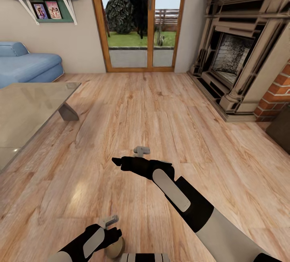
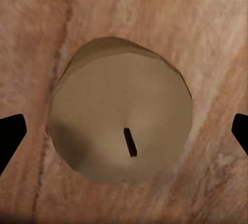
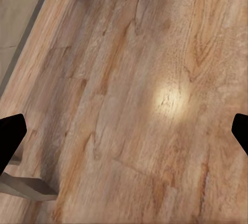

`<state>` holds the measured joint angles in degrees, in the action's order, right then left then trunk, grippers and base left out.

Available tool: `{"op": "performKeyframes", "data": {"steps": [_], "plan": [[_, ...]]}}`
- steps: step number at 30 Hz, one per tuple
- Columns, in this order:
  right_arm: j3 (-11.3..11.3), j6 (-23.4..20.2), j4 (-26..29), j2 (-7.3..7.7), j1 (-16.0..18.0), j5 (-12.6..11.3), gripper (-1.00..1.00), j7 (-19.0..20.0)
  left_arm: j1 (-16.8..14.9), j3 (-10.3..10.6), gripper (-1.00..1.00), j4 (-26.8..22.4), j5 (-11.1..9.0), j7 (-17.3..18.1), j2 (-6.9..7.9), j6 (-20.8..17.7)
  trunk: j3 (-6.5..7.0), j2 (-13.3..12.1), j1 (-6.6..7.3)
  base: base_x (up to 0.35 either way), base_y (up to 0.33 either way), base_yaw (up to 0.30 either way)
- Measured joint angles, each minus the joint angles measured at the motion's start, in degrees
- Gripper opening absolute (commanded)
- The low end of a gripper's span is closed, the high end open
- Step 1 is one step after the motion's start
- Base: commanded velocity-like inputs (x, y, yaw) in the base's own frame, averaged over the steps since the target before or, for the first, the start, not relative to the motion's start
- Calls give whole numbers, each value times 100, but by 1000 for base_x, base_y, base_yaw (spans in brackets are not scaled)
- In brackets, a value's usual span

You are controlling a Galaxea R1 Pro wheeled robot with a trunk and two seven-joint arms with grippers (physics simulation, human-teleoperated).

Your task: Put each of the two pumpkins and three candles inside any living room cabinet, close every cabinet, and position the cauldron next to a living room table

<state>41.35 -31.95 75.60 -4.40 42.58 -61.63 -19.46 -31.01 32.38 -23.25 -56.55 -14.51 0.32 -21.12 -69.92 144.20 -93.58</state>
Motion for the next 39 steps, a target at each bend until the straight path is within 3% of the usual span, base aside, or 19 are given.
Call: {"op": "performKeyframes", "data": {"steps": [13,24,29,39], "plan": [[0,6,0,0,0,0,100,-1,1,-6,100,0,23,7,-54,-7,0,0,-3,-185,-52,0],[0,-1,0,0,0,0,100,-1,2,-7,100,-2,43,3,-63,4,0,0,0,-20,-7,0],[-4,6,0,0,1,0,100,0,1,24,100,-15,23,-2,-33,224,0,0,0,0,0,0],[-9,7,-5,7,1,0,100,0,-142,-31,100,-279,45,-23,92,263,0,0,0,0,0,0]]}}
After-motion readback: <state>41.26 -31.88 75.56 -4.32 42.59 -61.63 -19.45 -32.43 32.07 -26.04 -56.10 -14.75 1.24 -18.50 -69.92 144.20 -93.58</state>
